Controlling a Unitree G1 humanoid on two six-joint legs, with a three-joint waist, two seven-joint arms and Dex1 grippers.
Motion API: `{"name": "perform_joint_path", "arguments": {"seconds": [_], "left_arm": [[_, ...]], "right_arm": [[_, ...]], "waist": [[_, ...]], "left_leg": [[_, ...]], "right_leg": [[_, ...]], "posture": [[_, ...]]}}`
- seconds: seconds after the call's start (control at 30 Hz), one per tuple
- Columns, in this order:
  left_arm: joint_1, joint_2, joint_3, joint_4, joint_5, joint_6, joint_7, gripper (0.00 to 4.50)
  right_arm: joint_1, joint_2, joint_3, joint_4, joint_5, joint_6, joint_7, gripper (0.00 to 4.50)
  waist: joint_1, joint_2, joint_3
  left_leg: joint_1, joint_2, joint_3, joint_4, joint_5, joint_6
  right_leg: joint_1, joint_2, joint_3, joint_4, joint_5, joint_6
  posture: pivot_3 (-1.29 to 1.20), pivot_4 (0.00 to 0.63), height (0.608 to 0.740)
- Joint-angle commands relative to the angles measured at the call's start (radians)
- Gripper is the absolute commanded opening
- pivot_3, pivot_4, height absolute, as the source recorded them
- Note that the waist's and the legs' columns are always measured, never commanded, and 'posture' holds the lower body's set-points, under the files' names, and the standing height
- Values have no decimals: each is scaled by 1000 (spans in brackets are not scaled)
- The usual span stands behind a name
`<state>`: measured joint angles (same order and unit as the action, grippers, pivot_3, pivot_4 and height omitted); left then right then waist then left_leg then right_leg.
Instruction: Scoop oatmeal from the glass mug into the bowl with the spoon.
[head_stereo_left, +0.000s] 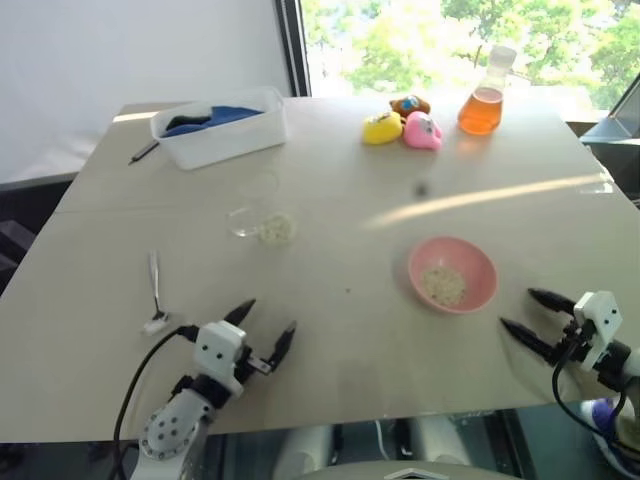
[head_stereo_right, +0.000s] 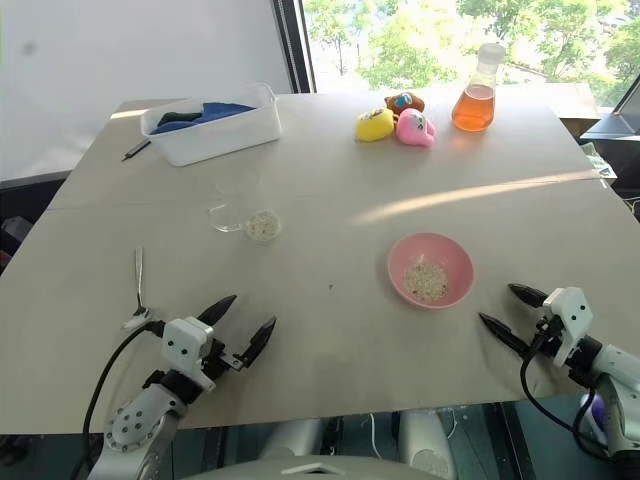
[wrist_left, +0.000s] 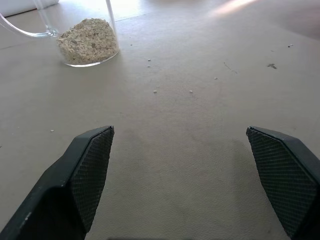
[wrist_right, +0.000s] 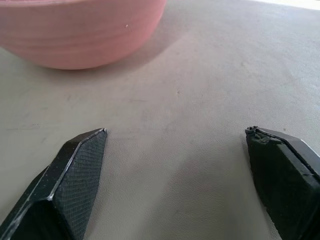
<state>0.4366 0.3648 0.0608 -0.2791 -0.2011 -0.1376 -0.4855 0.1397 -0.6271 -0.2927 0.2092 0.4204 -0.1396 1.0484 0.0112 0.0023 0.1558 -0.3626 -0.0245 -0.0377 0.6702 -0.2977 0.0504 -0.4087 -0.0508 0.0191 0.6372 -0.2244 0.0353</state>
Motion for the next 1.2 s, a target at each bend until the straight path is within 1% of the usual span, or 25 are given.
{"name": "perform_joint_path", "arguments": {"seconds": [0.03,0.17,1.2], "left_arm": [[25,12,12,8,-2,7,-10,4500],[34,1,14,10,7,1,-5,4500],[-13,-36,9,45,29,-23,14,4500]], "right_arm": [[0,-17,-25,5,8,-9,9,4467],[-2,-31,-23,18,9,-6,29,4467],[-30,-47,-32,48,15,-12,37,4467]], "waist": [[0,0,0],[0,0,0],[3,0,0]], "left_leg": [[0,0,0,0,0,0],[0,0,0,0,0,0],[0,0,0,0,0,0]], "right_leg": [[0,0,0,0,0,0],[0,0,0,0,0,0],[0,0,0,0,0,0]], "posture": [[0,150,740],[0,150,740],[0,150,740]]}}
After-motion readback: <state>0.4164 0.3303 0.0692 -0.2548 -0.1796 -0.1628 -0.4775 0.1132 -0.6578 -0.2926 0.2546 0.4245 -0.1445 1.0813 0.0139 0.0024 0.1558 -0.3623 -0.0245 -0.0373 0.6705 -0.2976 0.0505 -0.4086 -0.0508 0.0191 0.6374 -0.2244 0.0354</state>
